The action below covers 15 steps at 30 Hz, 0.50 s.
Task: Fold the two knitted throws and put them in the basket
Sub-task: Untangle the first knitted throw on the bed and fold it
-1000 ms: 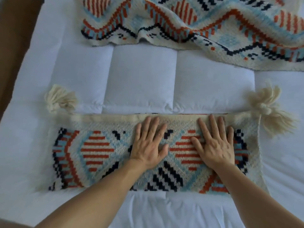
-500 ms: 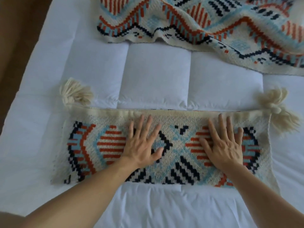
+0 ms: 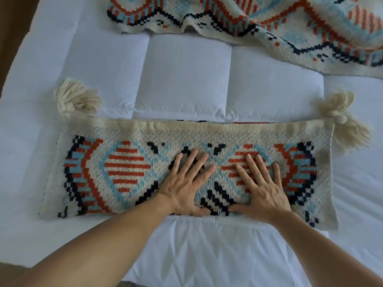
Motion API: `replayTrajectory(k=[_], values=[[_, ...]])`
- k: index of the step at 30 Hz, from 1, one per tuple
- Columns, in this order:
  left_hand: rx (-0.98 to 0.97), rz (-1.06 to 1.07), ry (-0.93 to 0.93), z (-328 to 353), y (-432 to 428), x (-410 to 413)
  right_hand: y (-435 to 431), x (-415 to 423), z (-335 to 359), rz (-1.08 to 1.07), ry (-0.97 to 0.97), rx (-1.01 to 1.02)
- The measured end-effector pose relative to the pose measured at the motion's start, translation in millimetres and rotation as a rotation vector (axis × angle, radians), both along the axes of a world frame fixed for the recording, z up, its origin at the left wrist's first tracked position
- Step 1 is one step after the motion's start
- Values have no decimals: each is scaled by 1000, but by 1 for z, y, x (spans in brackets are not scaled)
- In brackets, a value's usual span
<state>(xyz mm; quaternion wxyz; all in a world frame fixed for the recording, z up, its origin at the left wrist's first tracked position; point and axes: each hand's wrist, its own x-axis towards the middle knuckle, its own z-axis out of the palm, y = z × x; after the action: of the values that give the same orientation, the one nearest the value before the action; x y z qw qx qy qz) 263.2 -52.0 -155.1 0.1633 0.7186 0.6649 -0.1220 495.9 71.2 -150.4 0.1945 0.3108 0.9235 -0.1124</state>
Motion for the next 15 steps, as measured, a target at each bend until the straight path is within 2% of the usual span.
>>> replayTrajectory(k=[5, 9, 15], values=[[39, 30, 27, 14, -1, -3, 19, 37, 10, 55, 57, 45], [84, 134, 28, 15, -5, -4, 38, 82, 14, -72, 9, 52], [64, 121, 55, 15, -3, -3, 38, 84, 6, -282, 44, 15]])
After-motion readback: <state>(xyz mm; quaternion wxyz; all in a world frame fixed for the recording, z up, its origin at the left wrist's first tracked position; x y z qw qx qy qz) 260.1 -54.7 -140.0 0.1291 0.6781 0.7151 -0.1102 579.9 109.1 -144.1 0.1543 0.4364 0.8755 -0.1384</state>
